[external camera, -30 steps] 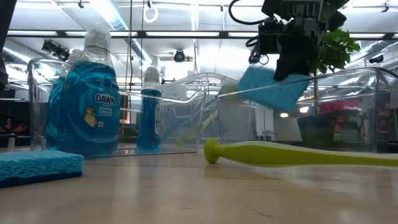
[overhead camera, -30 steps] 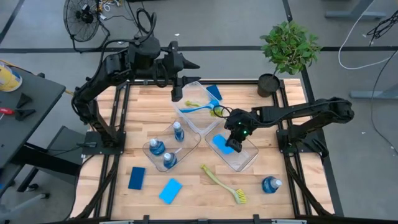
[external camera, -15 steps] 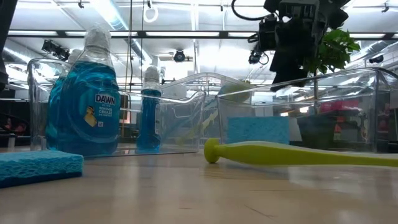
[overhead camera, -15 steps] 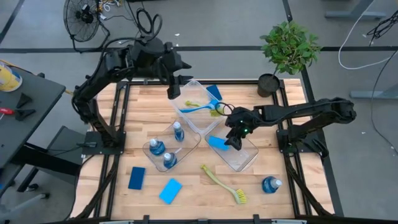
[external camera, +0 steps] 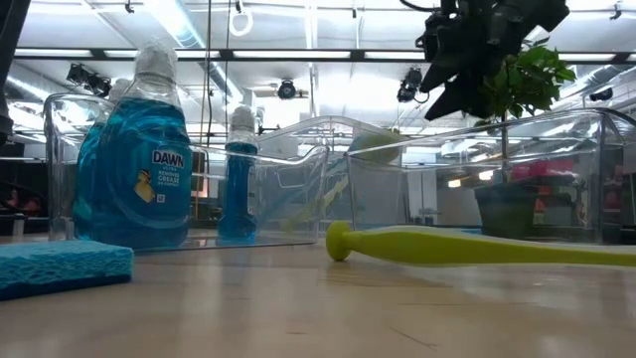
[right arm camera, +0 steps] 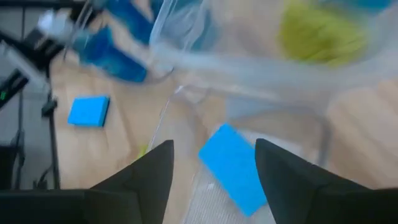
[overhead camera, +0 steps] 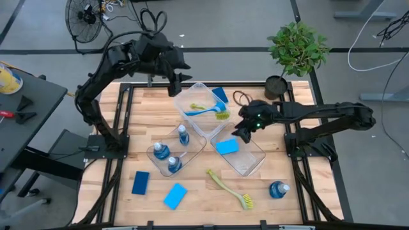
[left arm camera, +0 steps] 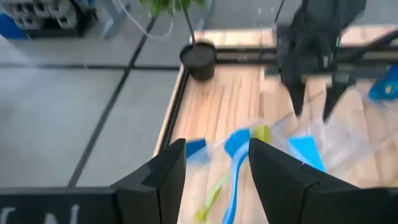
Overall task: Pick & Place Kitchen Sink Supplies
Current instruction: Put the blue sponge into the right transparent bin
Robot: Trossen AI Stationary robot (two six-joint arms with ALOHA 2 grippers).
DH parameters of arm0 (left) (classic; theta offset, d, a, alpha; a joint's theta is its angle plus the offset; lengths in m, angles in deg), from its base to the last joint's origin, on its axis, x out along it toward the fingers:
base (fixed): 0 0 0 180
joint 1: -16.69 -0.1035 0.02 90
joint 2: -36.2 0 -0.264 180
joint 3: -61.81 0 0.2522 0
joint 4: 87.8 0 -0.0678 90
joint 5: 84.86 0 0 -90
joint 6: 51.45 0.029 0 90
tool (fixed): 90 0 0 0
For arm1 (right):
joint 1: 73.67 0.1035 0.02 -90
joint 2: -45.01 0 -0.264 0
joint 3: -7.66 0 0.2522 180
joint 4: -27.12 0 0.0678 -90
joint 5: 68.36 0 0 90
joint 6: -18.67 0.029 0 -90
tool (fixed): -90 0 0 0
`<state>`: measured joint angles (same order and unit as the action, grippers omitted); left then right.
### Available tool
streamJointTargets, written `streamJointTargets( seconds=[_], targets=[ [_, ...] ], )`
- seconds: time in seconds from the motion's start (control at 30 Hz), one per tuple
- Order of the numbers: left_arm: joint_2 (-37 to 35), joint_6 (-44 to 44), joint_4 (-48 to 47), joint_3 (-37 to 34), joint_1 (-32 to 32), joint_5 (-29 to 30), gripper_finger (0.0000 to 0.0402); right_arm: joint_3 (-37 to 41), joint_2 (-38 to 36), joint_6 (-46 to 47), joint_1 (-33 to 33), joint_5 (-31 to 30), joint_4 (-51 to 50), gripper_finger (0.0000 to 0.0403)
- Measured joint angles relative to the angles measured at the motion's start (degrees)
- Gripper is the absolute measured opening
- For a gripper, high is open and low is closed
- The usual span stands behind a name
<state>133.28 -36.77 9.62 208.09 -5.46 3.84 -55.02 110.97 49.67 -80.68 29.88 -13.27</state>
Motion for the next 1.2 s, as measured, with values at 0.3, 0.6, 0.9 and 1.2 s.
streamJointTargets(
  seconds=[0.3, 0.6, 0.9, 1.2],
  targets=[
    [0.06, -0.55, -1.53, -5.62, -9.62, -8.70, 0.0179, 0.00, -4.51, 4.32, -6.19, -4.47, 0.17, 0.0219],
    [0.09, 1.24, -0.96, -12.65, -16.41, -8.97, 0.0179, 0.00, -4.37, 6.08, -13.98, -8.33, 6.68, 0.0219],
    [0.04, 1.25, -0.77, -12.71, -21.20, -9.07, 0.0179, -0.04, -0.32, 5.88, -20.80, -8.28, 17.14, 0.0219],
    [0.04, 0.94, -0.60, -12.71, -22.45, -9.02, 0.0179, -0.04, 8.46, 5.69, -28.72, -0.91, 19.47, 0.0219]
  ],
)
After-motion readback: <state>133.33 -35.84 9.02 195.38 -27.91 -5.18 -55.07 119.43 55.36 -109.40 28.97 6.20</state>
